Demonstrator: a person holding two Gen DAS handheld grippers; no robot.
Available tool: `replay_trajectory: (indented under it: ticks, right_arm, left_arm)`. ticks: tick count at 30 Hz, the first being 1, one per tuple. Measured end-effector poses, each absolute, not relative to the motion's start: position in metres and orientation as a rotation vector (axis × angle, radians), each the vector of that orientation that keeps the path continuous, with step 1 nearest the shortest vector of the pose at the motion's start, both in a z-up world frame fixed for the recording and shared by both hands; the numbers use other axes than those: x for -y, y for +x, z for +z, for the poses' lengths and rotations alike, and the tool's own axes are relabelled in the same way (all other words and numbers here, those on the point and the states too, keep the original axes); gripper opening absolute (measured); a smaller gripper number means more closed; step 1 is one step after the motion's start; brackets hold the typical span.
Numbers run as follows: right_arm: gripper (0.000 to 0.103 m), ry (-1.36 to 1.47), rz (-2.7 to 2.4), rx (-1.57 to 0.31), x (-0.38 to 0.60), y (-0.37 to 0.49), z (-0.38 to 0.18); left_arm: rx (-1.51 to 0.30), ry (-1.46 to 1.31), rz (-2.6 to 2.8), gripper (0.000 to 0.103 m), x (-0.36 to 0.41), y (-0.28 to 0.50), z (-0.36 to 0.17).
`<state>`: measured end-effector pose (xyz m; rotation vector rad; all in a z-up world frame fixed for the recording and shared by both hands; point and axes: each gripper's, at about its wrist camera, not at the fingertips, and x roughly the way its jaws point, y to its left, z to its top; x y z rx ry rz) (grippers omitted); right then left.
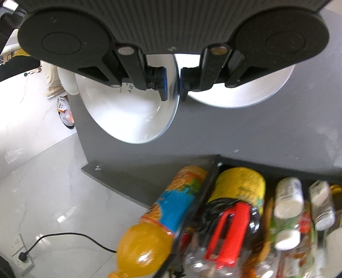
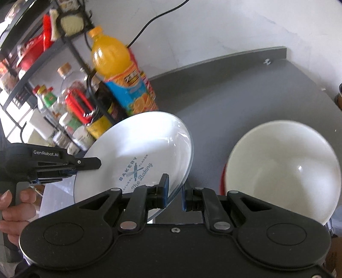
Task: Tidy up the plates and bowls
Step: 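Carry the 'Bakery' plate with both grippers over the 'Sweet' plate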
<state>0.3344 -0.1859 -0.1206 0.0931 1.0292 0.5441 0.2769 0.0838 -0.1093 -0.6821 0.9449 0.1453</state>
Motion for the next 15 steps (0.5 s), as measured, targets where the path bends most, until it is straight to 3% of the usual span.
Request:
replay_trajectory:
  ticks: [15]
  right_arm:
    - [0.012,0.01,0.594,-1.098,0.161,0.305,-0.141]
  left_arm:
    - [-1.0,-0.72,0.203,0.009,-0.098,0.231,-0.144]
